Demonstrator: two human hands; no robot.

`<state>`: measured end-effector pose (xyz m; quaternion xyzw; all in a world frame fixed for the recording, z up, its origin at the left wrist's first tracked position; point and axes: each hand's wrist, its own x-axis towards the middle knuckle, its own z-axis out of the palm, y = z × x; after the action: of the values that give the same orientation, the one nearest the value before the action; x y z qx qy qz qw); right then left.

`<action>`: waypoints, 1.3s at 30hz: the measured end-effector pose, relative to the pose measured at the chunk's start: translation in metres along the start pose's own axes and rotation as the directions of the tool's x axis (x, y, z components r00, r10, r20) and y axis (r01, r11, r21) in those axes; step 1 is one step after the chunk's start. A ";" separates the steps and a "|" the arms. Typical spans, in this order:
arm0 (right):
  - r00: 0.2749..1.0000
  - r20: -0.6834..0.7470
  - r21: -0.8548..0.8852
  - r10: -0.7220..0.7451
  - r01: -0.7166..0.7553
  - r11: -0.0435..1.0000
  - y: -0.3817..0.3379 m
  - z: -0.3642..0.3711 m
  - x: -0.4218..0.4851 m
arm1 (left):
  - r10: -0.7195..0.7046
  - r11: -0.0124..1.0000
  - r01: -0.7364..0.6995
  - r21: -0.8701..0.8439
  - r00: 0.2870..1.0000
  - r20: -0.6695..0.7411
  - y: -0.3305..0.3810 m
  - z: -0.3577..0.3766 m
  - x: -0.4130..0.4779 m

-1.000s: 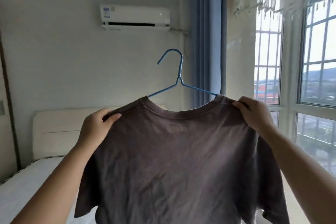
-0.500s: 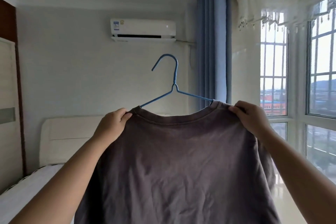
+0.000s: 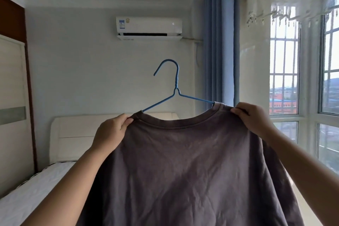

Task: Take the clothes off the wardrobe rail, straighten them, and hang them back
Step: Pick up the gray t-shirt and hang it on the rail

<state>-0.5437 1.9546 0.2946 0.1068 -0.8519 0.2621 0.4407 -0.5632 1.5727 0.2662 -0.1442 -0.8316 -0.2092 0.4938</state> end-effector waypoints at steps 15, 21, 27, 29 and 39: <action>0.969 0.244 0.014 0.037 -0.041 0.999 0.015 0.042 -0.030 | 0.056 0.937 -0.027 0.348 0.996 -0.075 0.000 -0.039 -0.054; 0.943 0.326 0.237 -0.072 -0.008 0.971 -0.032 0.101 -0.063 | -0.079 0.855 0.156 0.494 0.982 -0.174 -0.013 -0.115 -0.124; 0.868 0.424 0.454 -0.257 0.041 0.890 -0.146 0.170 -0.101 | -0.291 0.673 0.392 0.627 0.920 -0.262 -0.032 -0.229 -0.206; 0.836 0.431 0.523 -0.339 0.074 0.849 -0.193 0.184 -0.116 | -0.319 0.589 0.476 0.652 0.879 -0.354 -0.033 -0.274 -0.234; 0.603 0.463 0.788 -0.650 0.056 0.613 -0.453 0.204 -0.241 | -0.371 0.238 0.663 0.710 0.738 -0.564 -0.006 -0.502 -0.390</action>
<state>-0.3569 1.4521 0.1633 0.5423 -0.7377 0.4000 0.0422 -0.0004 1.3087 0.1342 0.4517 -0.7310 0.0849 0.5043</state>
